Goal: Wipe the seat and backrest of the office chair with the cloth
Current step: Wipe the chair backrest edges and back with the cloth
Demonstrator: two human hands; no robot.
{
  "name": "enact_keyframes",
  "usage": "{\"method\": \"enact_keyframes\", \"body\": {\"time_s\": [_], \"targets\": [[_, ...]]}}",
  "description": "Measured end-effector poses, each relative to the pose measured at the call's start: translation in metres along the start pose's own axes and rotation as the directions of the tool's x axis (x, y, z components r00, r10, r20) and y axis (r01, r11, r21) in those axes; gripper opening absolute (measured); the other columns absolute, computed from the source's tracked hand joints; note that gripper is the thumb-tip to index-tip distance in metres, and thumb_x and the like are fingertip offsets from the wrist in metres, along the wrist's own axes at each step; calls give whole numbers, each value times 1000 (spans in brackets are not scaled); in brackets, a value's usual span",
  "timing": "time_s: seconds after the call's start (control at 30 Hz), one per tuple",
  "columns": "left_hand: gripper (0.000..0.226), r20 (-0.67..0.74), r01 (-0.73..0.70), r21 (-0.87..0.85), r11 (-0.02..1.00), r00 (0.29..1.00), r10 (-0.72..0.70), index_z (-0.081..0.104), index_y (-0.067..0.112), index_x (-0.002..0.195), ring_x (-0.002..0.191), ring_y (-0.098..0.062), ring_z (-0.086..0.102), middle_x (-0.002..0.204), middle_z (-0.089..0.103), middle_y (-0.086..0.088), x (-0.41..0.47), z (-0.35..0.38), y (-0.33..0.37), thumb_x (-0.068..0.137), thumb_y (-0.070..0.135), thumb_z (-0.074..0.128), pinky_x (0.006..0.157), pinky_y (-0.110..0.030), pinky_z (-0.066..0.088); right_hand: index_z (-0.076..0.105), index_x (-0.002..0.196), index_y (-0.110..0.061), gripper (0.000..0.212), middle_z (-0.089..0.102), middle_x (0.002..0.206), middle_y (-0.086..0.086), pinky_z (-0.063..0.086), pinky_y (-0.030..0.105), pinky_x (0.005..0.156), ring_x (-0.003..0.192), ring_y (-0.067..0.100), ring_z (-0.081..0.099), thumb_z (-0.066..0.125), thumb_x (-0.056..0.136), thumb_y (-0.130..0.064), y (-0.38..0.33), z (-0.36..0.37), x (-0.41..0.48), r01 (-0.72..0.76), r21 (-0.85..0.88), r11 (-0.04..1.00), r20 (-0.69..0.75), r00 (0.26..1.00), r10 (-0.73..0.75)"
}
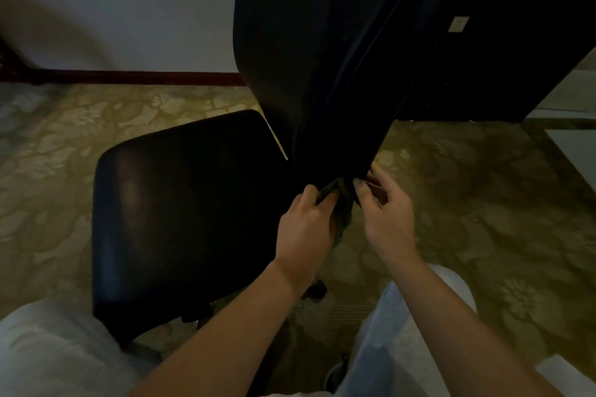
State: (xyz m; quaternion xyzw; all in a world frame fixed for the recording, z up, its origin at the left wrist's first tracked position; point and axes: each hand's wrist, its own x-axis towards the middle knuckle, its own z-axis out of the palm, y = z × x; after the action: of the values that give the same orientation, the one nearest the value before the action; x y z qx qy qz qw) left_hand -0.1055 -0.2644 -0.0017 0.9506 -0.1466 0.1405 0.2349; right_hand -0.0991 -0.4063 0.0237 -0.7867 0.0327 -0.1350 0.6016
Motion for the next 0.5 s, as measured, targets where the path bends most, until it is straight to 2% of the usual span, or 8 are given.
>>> {"method": "enact_keyframes", "body": {"time_s": [0.13,0.2,0.3,0.37,0.5], "targets": [[35,38,42,-6,999,998,-42,68,18,125,92,-25,60,111,56,-5,-3,12,-1,97,29,50,69,-39,58,54,141,-28,42,62,128,-10,50,14,93,115,-4,58,59,99,-28,3,3,0,-7,9,1000,-20,1000,7],[34,173,81,31,996,981,-86,66,23,129,100,-27,60,119,54,-4,-4,18,-5,97,25,54,79,-39,58,55,140,-28,41,63,125,-10,49,13,92,112,-5,58,60,99,-29,6,3,-1,-7,-4,1000,-24,1000,7],[38,373,143,110,984,911,-174,58,33,137,110,-25,59,128,49,-1,-13,20,-20,101,23,51,91,-38,54,56,135,-34,38,64,123,-9,49,12,90,112,-3,59,62,98,-28,12,1,-1,-33,39,999,12,999,32],[40,360,146,111,983,916,-177,54,34,141,107,-24,59,127,49,-1,-20,17,-28,102,24,49,89,-36,53,56,133,-36,38,64,123,-8,49,12,90,112,-3,60,63,97,-27,16,0,-1,-50,64,997,30,998,48],[35,148,42,-2,999,988,-42,64,26,133,94,-23,61,115,56,-3,-26,8,-24,99,24,56,76,-36,57,58,135,-32,38,63,127,-7,50,17,96,116,-2,59,63,97,-27,24,1,-3,-97,108,989,60,994,91]]}}
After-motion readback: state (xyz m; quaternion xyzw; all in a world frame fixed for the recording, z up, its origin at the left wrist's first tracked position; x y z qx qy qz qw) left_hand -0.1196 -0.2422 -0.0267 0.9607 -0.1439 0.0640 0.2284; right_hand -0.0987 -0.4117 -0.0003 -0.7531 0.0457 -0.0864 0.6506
